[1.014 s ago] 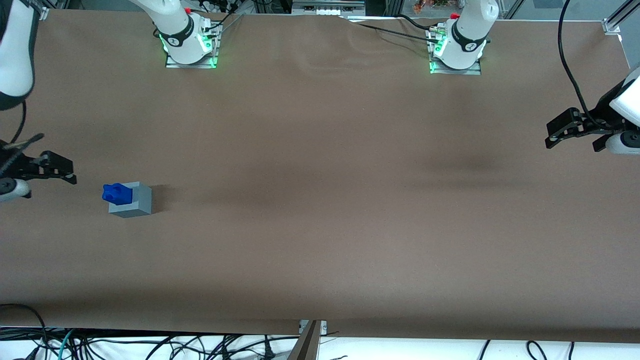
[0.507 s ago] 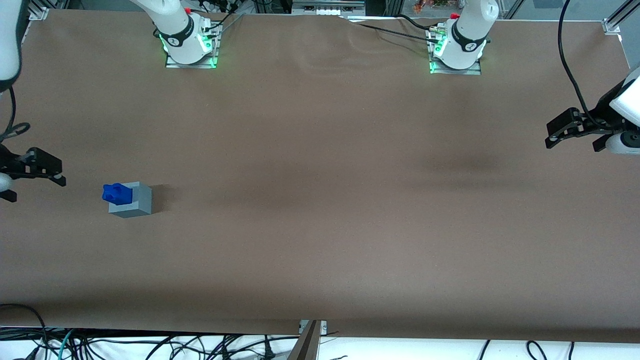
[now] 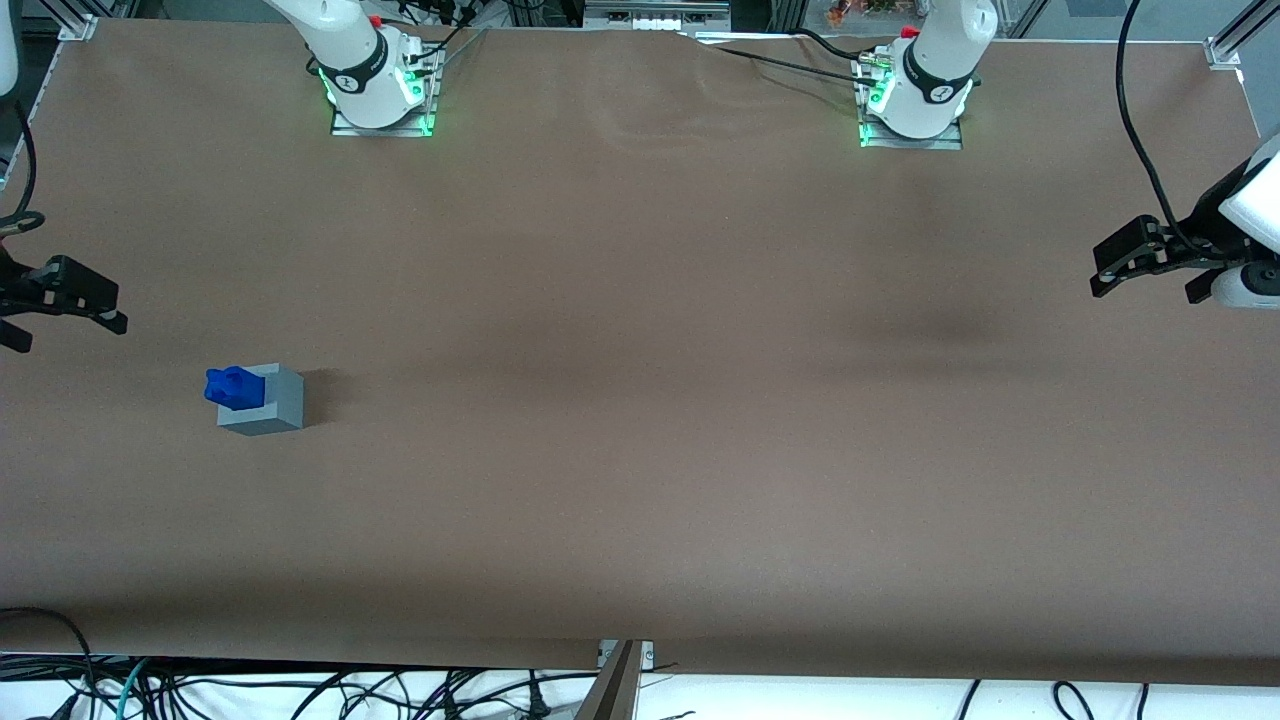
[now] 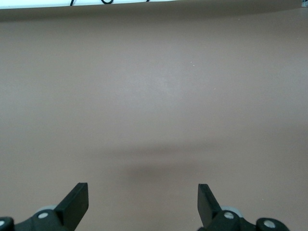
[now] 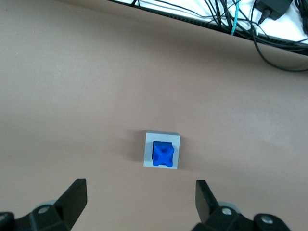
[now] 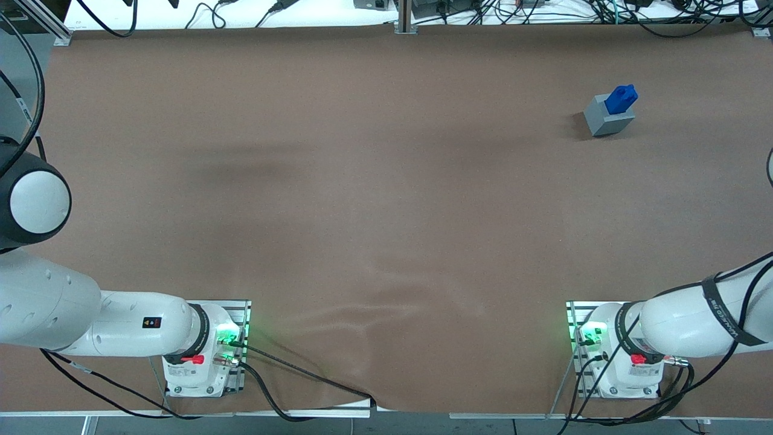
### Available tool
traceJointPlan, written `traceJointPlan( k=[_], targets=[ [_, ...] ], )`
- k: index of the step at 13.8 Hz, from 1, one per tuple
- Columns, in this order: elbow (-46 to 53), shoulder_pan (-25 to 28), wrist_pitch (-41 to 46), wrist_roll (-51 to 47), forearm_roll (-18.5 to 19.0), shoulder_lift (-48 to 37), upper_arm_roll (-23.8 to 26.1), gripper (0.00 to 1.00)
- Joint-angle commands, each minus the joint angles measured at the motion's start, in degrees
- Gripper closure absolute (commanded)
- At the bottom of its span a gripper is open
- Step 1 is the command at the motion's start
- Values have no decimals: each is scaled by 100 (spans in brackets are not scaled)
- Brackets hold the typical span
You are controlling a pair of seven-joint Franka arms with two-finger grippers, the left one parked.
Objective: Insert blue part into gray base with right arm
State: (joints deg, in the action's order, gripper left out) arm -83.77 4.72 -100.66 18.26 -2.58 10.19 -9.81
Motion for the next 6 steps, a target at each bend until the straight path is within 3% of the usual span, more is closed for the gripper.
traceJointPlan(
  k=[1, 6],
  targets=[
    [-368, -305, 37, -77, 108, -272, 295, 0],
    [-271, -305, 178, -77, 117, -123, 269, 0]
  ],
)
